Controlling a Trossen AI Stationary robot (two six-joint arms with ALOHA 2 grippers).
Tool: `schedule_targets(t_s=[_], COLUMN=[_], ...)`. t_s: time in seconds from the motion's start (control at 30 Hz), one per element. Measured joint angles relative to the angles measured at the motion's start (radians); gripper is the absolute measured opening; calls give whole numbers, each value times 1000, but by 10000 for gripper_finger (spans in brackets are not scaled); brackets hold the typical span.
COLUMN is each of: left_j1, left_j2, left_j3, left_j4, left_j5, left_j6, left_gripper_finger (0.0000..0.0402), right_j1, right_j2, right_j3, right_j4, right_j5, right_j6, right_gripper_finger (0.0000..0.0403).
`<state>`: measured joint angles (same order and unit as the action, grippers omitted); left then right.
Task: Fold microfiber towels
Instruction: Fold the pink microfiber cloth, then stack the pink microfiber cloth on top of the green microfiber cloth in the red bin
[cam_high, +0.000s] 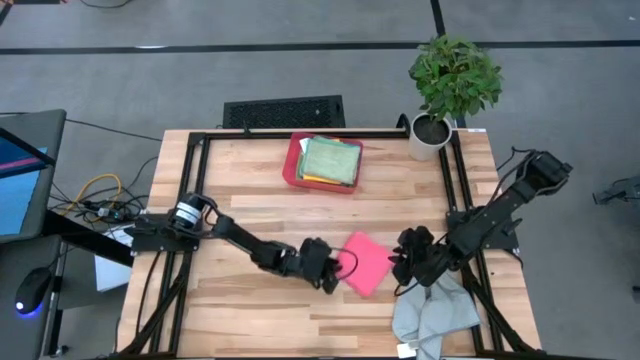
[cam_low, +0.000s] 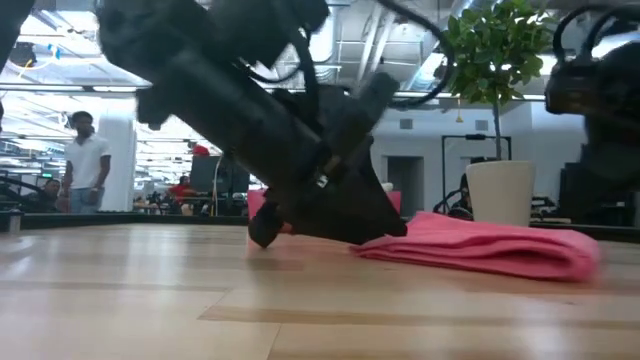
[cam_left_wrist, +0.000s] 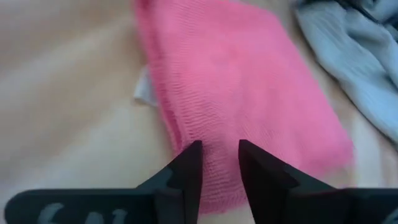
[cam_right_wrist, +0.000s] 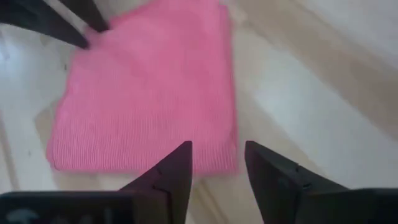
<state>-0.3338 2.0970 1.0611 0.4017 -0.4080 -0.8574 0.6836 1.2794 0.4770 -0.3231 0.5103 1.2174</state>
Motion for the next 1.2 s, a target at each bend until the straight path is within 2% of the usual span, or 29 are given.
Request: schedule_targets(t_s=[0.23,0.47,0.57,0.63,0.73,0.87,1.0,1.2], left_j1=[-26,26,72,98,116,123,124,129], left_j2=[-53,-136,-136,-113,-79,-67,-67,-66], left_j3=[-1,0,2,2,-3,-2,-1,10], left_j4=[41,-30,-79,-101,-102,-97,-95,-94], left_j5=[18,16,93,154,187,177,161,177], left_j6=[3,50,4,-45,-74,-69,-51,-68], left_gripper_finger=[180,273,298,306,311,312,312,312], right_j1=[41,76,69,58,45,23,-6,-50], right_j2=[-24,9,30,50,87,154,204,204], right_j3=[10,72,95,99,99,99,105,103], right_j4=[-38,-70,-104,-118,-110,-77,-19,17], right_j5=[-102,-129,-130,-141,-162,-195,-184,-159], right_j6=[132,323,367,402,445,460,466,488], right_gripper_finger=[211,217,217,217,217,221,230,235])
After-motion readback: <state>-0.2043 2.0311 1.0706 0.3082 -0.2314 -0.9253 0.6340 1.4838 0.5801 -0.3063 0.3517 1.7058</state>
